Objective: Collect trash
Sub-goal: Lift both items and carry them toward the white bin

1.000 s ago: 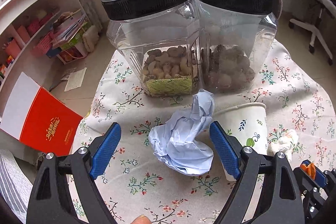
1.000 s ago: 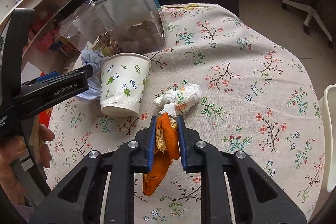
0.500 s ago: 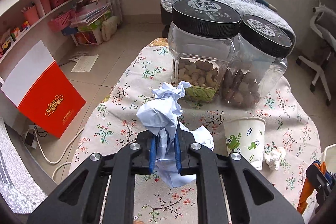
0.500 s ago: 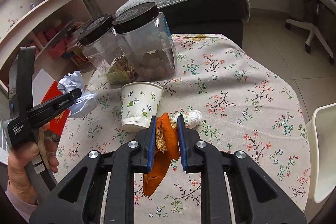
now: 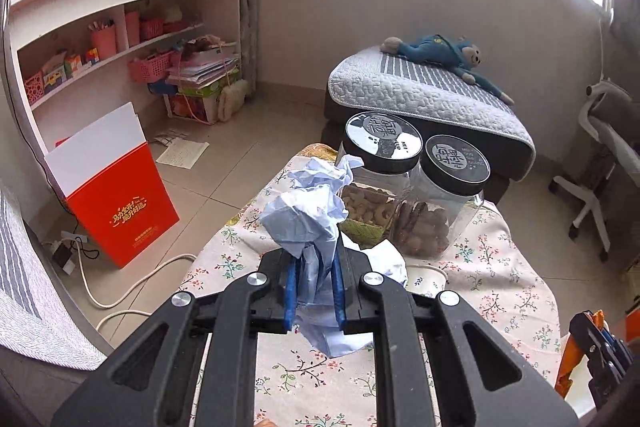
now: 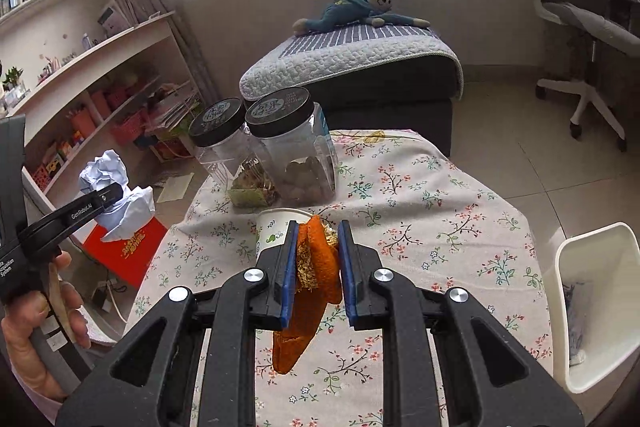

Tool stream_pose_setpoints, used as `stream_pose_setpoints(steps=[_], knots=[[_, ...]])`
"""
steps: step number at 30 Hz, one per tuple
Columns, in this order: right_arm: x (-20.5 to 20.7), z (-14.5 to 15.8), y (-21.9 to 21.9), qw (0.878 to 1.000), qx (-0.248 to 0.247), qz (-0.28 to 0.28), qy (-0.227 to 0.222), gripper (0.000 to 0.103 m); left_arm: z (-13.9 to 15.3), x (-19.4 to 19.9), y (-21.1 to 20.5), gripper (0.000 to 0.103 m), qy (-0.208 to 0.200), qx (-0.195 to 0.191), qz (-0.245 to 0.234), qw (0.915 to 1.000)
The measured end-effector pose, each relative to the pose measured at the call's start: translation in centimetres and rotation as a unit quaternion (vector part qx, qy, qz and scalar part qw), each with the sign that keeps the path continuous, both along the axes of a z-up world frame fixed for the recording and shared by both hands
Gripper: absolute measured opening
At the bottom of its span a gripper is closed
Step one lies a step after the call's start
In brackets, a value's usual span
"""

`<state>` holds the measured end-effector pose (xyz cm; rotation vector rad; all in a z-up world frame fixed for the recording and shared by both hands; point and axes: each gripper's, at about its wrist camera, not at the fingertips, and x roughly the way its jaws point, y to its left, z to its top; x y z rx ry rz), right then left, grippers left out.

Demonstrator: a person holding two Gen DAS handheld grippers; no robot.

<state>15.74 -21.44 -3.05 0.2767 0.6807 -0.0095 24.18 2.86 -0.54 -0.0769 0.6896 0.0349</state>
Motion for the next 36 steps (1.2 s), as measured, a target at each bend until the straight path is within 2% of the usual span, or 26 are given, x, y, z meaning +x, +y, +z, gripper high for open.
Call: stream_pose_setpoints(steps=[9,26,36], knots=[[-1.6,1.1,-3.1,0.998,-0.035,-0.041,-0.027,0.018,2.5,-2.4,-3.5,0.014,-0.052,-0.011,-0.026,0.9982],[-4.2,1.9,-6.6,0.991,-0.096,-0.083,-0.052,0.018,2.9,-4.0,-9.3,0.014,-0.071,-0.011,-0.077,0.9945],[-6.5,2.2,-10.6,0.987,-0.101,-0.117,-0.053,0.018,2.9,-5.6,-14.0,0.014,-0.077,-0.010,-0.121,0.9896]])
